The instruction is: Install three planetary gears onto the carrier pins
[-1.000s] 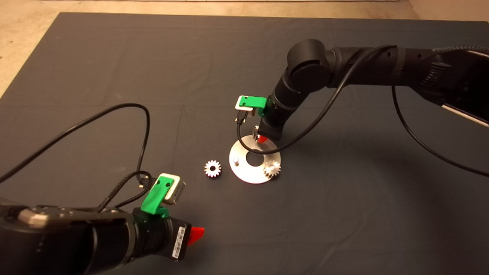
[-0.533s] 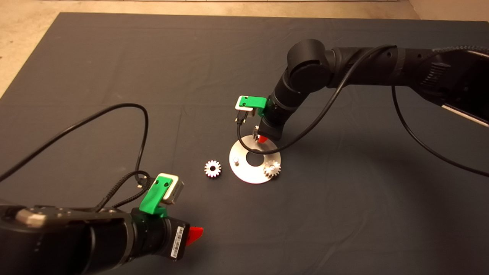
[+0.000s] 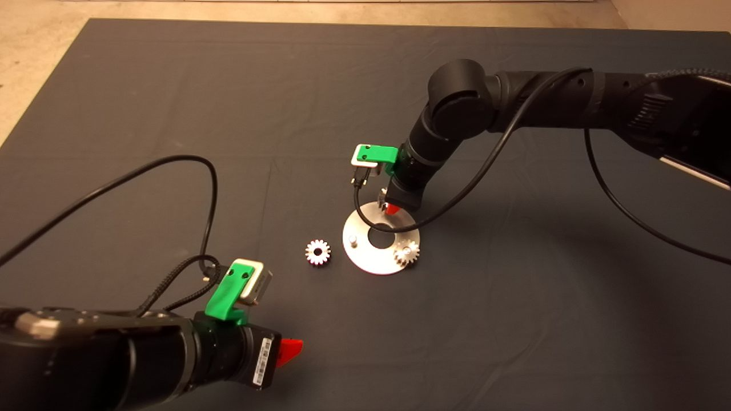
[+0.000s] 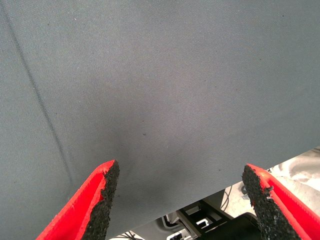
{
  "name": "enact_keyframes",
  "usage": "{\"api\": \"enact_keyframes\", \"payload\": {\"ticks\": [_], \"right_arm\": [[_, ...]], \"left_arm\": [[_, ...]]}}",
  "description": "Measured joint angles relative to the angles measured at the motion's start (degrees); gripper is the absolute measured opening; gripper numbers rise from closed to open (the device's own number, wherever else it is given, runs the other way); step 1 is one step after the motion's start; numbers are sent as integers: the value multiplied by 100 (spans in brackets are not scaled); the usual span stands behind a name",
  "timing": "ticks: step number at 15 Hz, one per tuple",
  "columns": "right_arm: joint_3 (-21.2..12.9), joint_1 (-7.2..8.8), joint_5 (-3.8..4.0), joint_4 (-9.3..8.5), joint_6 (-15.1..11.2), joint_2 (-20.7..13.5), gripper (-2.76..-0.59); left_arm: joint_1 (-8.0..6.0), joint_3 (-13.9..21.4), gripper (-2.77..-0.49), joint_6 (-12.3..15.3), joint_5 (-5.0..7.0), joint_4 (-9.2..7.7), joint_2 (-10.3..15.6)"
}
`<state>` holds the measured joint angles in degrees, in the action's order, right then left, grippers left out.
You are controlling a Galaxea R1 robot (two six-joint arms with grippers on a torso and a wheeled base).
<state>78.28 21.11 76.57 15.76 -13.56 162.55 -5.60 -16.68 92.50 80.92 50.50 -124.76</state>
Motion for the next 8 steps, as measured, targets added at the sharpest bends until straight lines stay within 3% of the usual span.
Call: {"api": "enact_keyframes", "payload": {"ticks": [8], "right_arm": [[-16,2,24,-47,0,0,-234]], "left_arm": [[0,9,-151,0,0,2,1]]}}
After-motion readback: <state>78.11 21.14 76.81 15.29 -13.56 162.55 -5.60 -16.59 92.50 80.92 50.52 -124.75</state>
